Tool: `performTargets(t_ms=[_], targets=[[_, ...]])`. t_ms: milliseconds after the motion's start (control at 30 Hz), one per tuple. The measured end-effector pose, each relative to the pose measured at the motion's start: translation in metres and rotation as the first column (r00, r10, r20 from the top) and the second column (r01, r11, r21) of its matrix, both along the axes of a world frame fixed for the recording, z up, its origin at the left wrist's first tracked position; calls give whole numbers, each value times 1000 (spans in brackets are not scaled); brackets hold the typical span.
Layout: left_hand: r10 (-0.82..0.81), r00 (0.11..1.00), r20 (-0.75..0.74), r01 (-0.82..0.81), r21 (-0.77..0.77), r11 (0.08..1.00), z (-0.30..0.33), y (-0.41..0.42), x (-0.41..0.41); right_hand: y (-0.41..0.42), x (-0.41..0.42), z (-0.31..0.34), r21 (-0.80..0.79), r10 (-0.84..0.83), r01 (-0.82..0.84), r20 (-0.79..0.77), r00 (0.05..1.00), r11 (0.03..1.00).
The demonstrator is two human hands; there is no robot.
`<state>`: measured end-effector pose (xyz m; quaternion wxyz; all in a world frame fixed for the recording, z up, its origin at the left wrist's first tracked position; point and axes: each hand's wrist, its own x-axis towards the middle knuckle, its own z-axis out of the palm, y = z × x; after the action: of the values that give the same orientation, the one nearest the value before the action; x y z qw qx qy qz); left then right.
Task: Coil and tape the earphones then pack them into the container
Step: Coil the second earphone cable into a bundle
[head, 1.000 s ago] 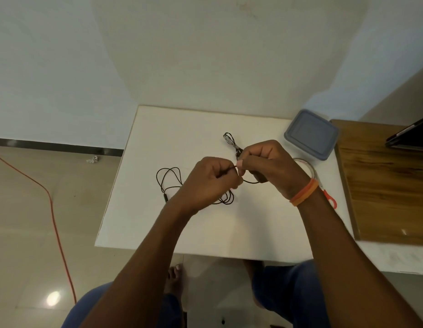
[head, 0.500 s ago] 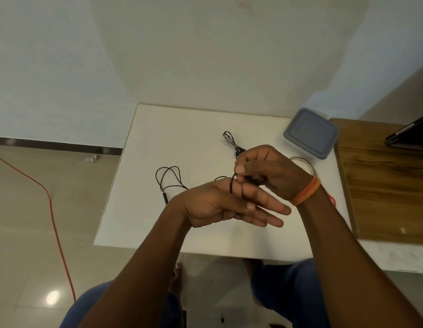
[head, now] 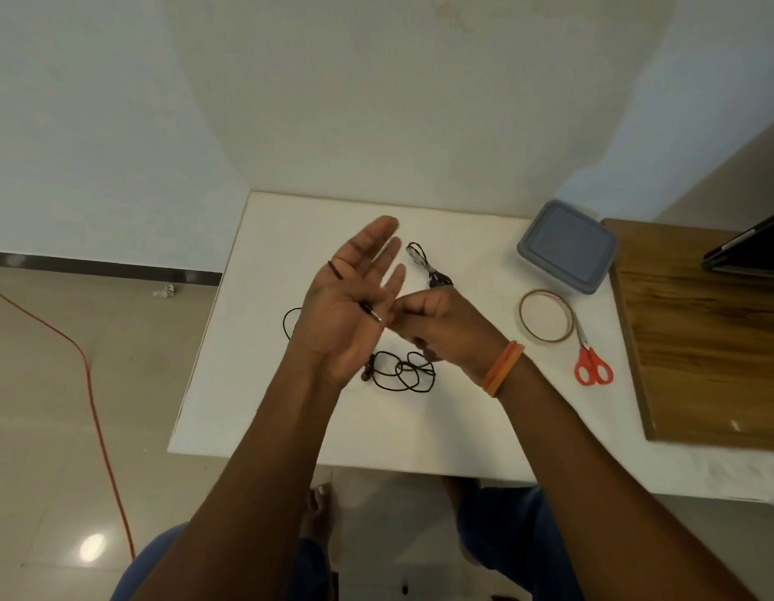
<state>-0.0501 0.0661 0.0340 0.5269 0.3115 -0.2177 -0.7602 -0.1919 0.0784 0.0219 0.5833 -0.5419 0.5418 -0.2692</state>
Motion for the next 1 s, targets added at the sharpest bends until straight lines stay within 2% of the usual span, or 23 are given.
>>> performTargets(t_ms=[133, 267, 333, 400, 467, 567, 733, 833, 900, 1000], targets=[[167, 953, 252, -186, 53, 981, -5, -7, 6, 3, 3, 1, 16, 92, -91, -62, 994, 996], [338, 868, 364, -363, 1, 932, -14, -8, 7, 5, 8, 5, -65, 192, -207, -181, 965, 976], [357, 837, 415, -373, -45, 927, -18, -6, 6, 6, 11, 6, -133, 197, -230, -224, 955, 964], [297, 785, 544, -300, -87, 950, -20, -3, 2, 6, 12, 8, -193, 192, -244, -254, 948, 950], [173, 733, 658, -152, -89, 984, -20, 1, -1, 5, 9, 12, -239, 190, -260, -279, 941, 936], [-35, 702, 711, 75, -26, 997, -16, 7, -4, 2, 0, 20, -262, 171, -256, -309, 936, 930], [-317, 588, 744, 460, 14, 888, -8, 18, -11, -1, -22, 36, -295, 126, -200, -251, 960, 934], [-518, 556, 650, 588, 133, 798, -7, 22, -14, -3, -28, 38, -339, 87, -166, -236, 968, 926], [-626, 553, 549, 670, 153, 726, -6, 21, -15, -4, -30, 35, -395, 40, -142, -253, 967, 908], [-748, 536, 392, 769, 139, 624, -2, 18, -13, -6, -37, 30, -387, -3, -54, -146, 989, 920]])
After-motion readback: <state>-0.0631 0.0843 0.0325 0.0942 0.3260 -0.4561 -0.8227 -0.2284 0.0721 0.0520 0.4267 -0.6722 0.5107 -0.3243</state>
